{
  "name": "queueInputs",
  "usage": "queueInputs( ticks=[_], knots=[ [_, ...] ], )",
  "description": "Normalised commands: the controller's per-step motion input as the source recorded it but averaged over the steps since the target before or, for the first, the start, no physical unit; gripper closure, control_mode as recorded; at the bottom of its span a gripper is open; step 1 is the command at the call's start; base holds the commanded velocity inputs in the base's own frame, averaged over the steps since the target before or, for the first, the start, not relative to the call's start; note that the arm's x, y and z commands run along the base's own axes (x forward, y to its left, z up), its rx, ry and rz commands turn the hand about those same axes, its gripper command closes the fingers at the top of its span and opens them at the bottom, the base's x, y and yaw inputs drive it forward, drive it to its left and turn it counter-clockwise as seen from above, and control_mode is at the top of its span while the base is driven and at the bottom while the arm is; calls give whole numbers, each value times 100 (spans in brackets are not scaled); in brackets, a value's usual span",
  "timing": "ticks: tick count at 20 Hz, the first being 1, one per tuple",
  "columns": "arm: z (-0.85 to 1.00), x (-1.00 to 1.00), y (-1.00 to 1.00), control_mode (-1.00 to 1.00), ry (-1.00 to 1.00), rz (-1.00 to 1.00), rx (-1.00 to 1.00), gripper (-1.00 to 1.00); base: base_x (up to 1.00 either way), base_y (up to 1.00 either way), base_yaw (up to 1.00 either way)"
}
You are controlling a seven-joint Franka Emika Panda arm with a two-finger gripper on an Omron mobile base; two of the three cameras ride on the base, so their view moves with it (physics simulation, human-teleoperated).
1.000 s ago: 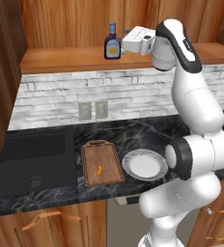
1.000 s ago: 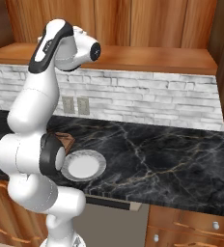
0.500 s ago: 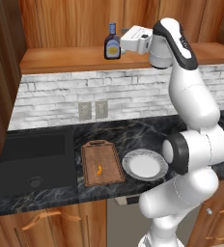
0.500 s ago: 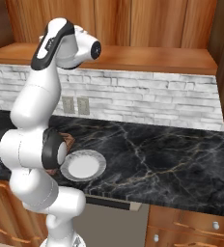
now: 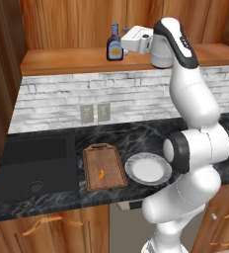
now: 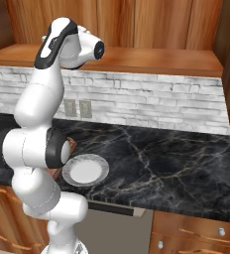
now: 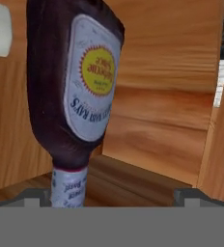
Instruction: Pick the shrimp from the plate and place it on the cutting board. Then pick the condiment bottle from the cabinet and place it next to the cutting board.
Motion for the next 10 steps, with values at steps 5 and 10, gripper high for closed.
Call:
queueInputs(
  ticks=[5,10],
  knots=[
    [-3,21,0,-100,0,0,0,-100,0,0,0],
    [-4,20,3,-100,0,0,0,-100,0,0,0]
  ],
)
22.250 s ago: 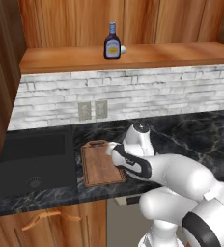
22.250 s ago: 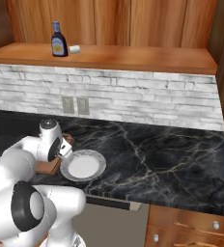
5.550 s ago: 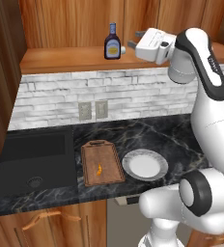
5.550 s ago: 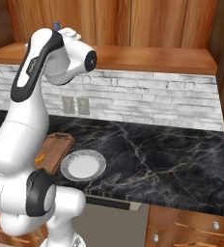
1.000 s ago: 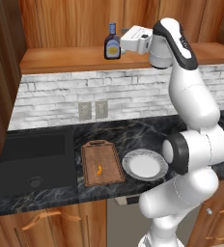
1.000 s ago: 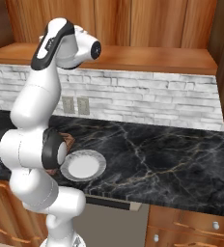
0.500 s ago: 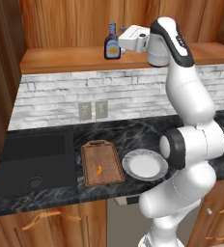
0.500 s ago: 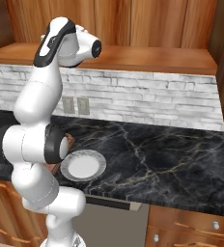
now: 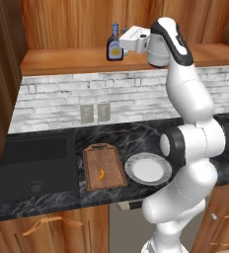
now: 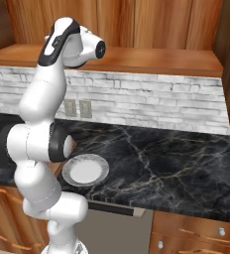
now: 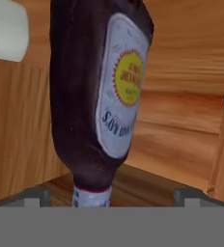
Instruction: Pick the shrimp from the plate and place it on the cutting board. Then pick the condiment bottle from the cabinet and place it next to the cutting board.
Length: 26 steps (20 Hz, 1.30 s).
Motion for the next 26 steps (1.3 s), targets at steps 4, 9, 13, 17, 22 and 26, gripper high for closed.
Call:
queueInputs(
  ticks=[4,9,13,17,22,26],
  knots=[
    [-1,20,6,-100,0,0,0,-100,0,0,0],
    [0,20,6,-100,1,0,0,-100,0,0,0],
    [0,18,5,-100,1,0,0,-100,0,0,0],
    [0,15,2,-100,1,0,0,-100,0,0,0],
    [0,2,3,-100,0,0,0,100,0,0,0],
    [0,0,0,-100,0,0,0,100,0,0,0]
  ],
)
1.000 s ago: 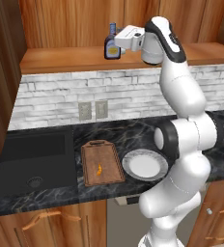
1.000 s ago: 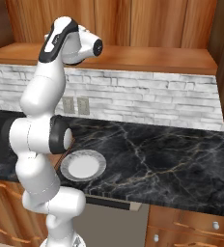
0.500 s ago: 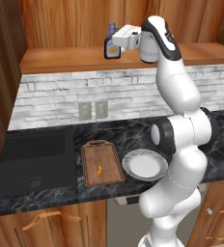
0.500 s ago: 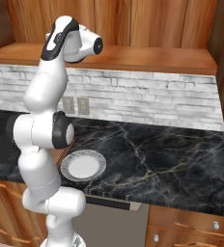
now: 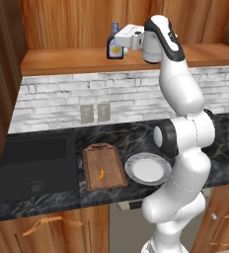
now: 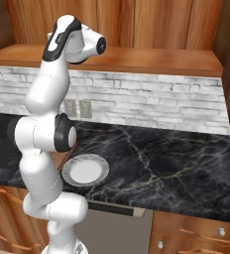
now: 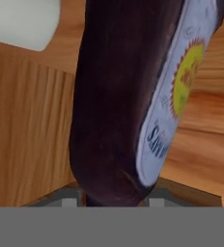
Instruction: Pick the shrimp from the plate and place it on the cutting board. Then pick the condiment bottle from the cabinet and place it next to the cutting board.
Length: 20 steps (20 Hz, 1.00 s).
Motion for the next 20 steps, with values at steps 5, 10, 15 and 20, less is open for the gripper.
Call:
queueInputs(
  ticks=[5,10,15,20],
  knots=[
    [0,-2,0,-100,0,0,0,100,0,0,0],
    [0,0,1,-100,0,0,0,100,0,0,0],
    [0,-24,0,-100,0,0,0,100,0,0,0],
    [0,-45,0,-100,0,0,0,100,0,0,0]
  ],
)
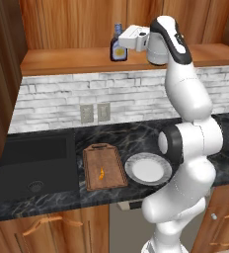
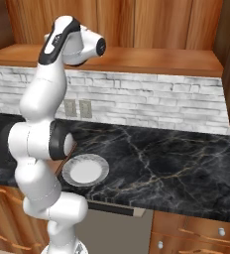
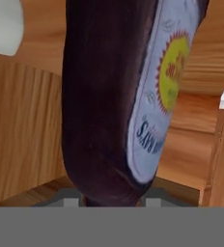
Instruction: Pick the shrimp from the plate and place it on the cutting board. Then pick the condiment bottle from the cabinet and place it next to the cutting board.
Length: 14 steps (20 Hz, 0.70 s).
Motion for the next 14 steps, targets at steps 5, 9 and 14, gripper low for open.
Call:
queueInputs(
  ticks=[5,9,14],
  knots=[
    [0,-50,0,-100,0,0,0,100,0,0,0],
    [0,-53,0,-100,0,0,0,100,0,0,0],
    [0,-52,0,-100,0,0,0,100,0,0,0]
  ],
)
